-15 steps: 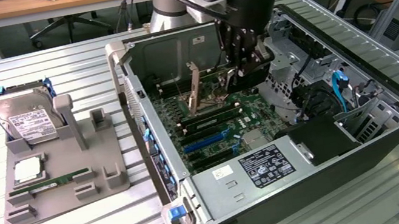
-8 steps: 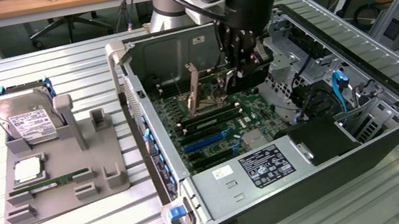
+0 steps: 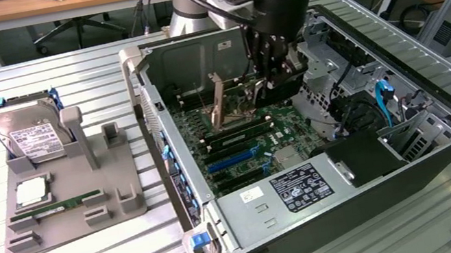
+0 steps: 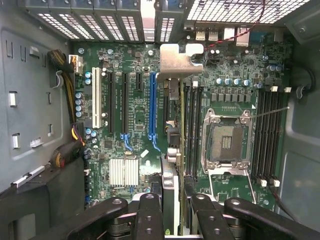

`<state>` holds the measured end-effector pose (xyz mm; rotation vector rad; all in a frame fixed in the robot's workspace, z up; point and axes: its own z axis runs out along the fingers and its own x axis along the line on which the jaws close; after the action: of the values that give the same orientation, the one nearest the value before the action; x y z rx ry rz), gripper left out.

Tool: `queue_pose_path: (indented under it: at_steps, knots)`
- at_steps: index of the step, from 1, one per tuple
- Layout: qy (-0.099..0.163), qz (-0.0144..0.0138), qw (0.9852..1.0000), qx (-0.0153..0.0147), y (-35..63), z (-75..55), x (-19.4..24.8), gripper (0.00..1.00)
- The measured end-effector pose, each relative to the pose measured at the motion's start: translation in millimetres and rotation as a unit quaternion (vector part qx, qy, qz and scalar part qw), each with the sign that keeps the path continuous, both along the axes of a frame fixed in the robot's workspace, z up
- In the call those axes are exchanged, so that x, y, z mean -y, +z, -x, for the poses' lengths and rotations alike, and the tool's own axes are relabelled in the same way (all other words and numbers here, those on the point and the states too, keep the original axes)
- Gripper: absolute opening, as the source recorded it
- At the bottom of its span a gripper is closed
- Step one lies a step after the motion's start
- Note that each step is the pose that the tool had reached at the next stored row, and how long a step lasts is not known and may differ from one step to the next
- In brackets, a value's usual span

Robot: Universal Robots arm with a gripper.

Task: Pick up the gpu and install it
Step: 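Insert the gpu into the slot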

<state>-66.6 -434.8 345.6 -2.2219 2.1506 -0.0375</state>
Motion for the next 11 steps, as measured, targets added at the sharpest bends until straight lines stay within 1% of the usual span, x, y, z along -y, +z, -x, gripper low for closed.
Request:
queue_pose_path:
  at_steps: [11]
  knots:
    - [0.000,0.0000,1.0000,0.0000,-2.4,2.8,0.1,0.27]
